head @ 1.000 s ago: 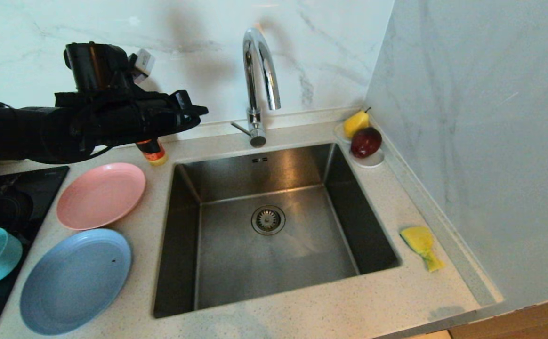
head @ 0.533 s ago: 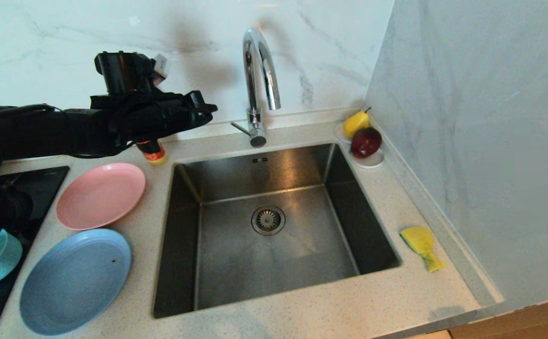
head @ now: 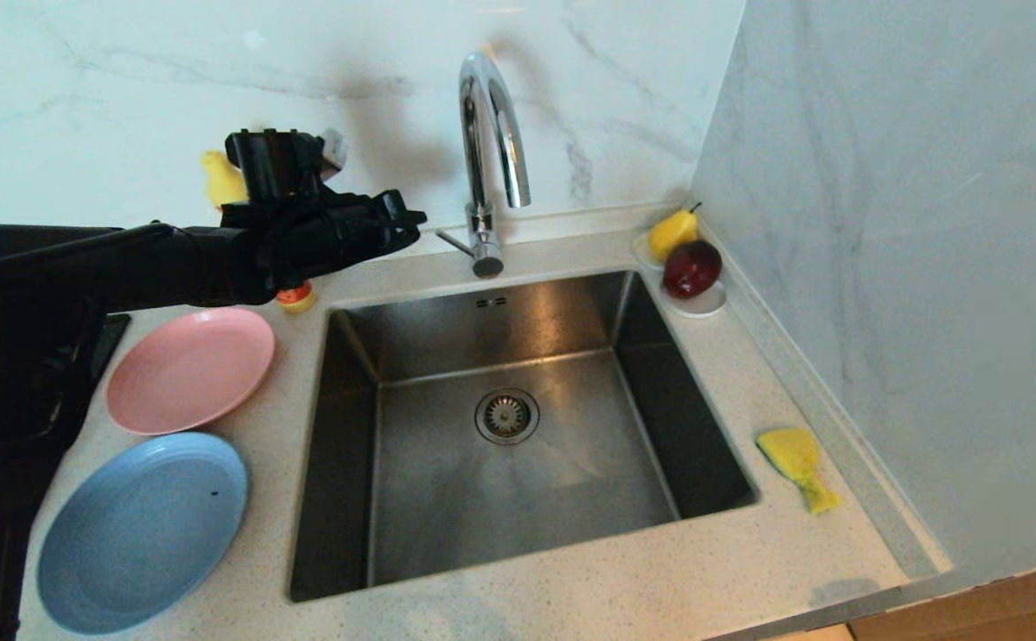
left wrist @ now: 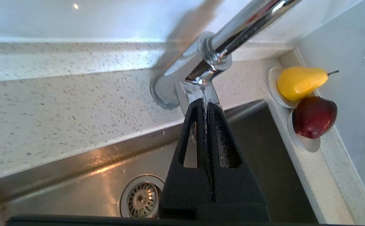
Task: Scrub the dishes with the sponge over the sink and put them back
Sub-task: Turn on the faucet
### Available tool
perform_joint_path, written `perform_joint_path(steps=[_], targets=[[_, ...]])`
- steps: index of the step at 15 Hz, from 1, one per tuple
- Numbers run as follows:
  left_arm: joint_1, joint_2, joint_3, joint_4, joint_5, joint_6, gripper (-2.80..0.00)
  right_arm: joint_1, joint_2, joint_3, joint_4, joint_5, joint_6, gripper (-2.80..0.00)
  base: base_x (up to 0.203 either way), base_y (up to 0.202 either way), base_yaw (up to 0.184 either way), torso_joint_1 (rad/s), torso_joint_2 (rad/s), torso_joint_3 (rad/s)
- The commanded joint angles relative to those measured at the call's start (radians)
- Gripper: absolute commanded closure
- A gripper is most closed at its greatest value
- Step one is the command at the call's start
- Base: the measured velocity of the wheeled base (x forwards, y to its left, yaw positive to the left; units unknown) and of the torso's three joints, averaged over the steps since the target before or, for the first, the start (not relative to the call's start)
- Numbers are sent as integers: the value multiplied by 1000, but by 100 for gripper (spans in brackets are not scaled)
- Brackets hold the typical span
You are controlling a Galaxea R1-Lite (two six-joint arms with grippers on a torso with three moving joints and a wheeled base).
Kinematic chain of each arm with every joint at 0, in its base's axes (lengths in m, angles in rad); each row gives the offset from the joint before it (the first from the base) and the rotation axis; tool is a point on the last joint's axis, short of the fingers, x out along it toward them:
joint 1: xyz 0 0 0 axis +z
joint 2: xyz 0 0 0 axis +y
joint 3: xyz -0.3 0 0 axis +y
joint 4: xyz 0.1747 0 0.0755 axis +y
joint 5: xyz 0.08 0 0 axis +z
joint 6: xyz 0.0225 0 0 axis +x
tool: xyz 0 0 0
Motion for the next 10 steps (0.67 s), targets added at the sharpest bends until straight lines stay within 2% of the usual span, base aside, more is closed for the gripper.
perform_joint_path(steps=[1, 10], targets=[[-8, 10, -3, -3, -12, -1, 0, 0, 0, 0, 0, 0, 0, 0, 0, 0, 0, 0, 0, 0], [-33, 45, -1, -36, 6, -1, 0, 0, 0, 0, 0, 0, 0, 0, 0, 0, 0, 0, 0, 0]])
